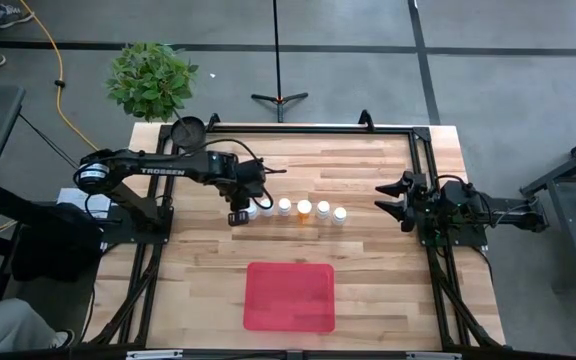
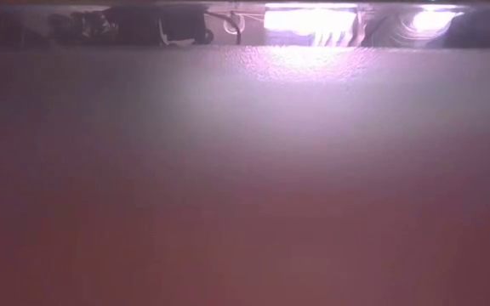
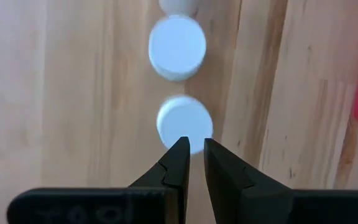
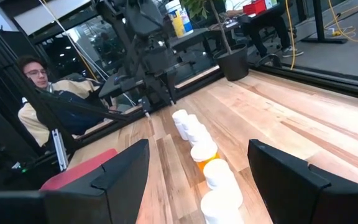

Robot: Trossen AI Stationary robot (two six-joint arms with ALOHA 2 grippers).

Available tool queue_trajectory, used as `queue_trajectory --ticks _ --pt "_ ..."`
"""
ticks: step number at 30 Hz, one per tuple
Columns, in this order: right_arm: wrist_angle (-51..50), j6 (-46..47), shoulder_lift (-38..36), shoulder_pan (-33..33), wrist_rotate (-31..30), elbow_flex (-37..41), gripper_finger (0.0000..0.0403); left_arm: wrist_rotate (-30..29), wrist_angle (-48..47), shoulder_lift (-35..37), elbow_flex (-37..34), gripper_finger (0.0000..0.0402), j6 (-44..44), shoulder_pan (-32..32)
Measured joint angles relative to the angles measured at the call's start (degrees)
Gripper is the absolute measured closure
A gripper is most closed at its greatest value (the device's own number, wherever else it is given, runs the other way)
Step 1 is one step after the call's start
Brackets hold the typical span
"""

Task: Pick and place pill bottles into a basket
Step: Put the white pill bottle into the red bin

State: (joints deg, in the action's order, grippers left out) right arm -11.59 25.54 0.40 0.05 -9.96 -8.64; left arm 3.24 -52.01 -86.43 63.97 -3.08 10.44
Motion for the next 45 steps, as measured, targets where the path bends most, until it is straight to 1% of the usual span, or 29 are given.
queue_trajectory --ticks 2,4,6,9,12,16,18,22,25,28,38,45 --pt "-0.18 0.00 0.02 0.00 0.52 0.02 0.0139 1.78 0.50 -0.41 0.08 0.0309 0.13 0.02" --pt "-0.26 0.00 0.00 -0.01 1.06 0.02 0.0139 4.08 0.45 -0.52 -0.03 0.0290 0.14 0.04" --pt "-0.58 0.00 0.00 -0.01 1.38 0.02 0.0139 5.29 1.55 -0.40 0.01 0.0262 0.19 0.04" --pt "-1.10 0.00 0.00 0.00 1.42 0.02 0.0139 5.63 1.54 -0.42 0.04 0.0211 0.39 0.02" --pt "-1.51 0.00 0.00 -0.01 1.42 0.02 0.0139 4.58 1.55 -0.42 0.04 0.0156 0.98 0.02" --pt "-1.68 0.04 0.00 -0.01 1.53 0.02 0.0139 1.01 1.64 -0.42 0.04 0.0093 0.47 0.02" --pt "-1.72 0.07 0.00 -0.01 1.54 0.02 0.0139 -0.65 2.13 -0.42 0.04 0.0067 0.29 0.02" --pt "-2.33 0.15 0.00 0.00 1.56 0.02 0.0139 -1.18 3.02 -0.52 0.04 0.0029 -0.20 0.04" --pt "-2.45 0.16 0.00 -0.01 1.79 0.02 0.0139 -1.18 2.69 -1.02 0.02 0.0014 -0.15 0.04" --pt "-2.45 0.17 0.02 -0.01 1.87 0.02 0.0139 -1.18 2.70 -1.92 0.08 0.0008 -0.06 0.00" --pt "-2.82 0.21 0.37 -0.02 3.11 0.02 0.0139 -2.40 2.69 -8.22 0.04 0.0007 0.19 0.02" --pt "-3.01 0.20 0.37 0.00 3.85 0.02 0.0139 -2.37 4.23 -11.07 0.04 0.0007 -0.09 0.02"
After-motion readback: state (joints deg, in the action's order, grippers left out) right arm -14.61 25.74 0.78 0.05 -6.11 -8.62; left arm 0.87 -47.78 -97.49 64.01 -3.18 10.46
